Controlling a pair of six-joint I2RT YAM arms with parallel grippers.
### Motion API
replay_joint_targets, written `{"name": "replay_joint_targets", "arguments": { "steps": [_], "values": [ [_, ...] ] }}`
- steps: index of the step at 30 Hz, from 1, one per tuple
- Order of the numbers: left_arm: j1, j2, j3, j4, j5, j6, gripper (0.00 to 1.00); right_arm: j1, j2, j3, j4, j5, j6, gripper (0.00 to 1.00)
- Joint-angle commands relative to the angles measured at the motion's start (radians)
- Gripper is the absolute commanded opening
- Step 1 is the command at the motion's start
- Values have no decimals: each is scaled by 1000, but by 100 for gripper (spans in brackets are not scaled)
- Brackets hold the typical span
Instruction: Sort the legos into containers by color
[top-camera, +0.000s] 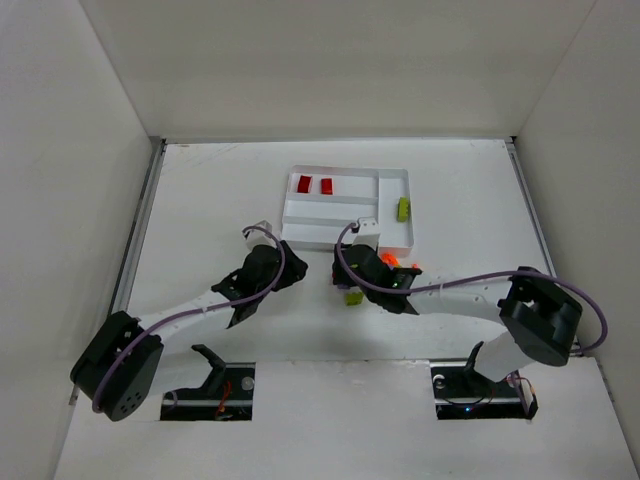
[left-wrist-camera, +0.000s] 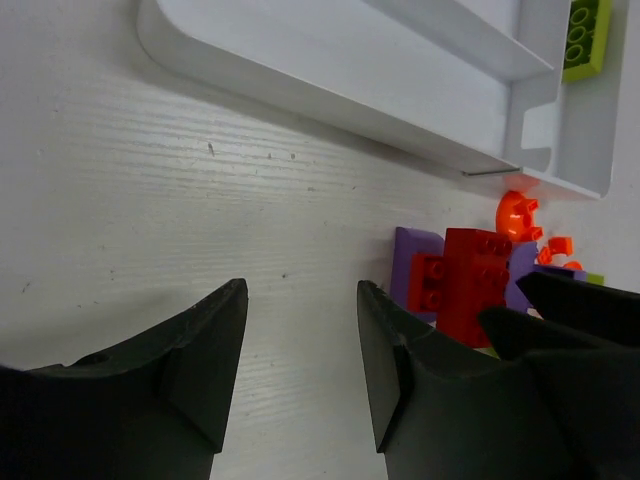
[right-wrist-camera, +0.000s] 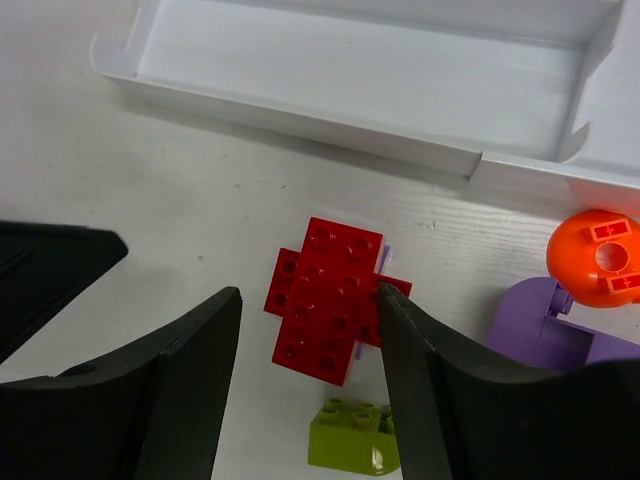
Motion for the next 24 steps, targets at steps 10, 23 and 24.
{"name": "replay_joint_targets", "arguments": {
  "steps": [10, 23, 24],
  "values": [
    [-11, -72, -62, 100, 55, -62, 45, 20, 121, 112, -118, 97, 67, 38],
    [-49, -257, -76, 183, 144, -182, 50, -20, -101, -24, 110, -45, 104, 19],
    [-52, -255, -67, 182, 152, -179, 50, -28, -112, -40, 141, -71, 111, 19]
  ]
}}
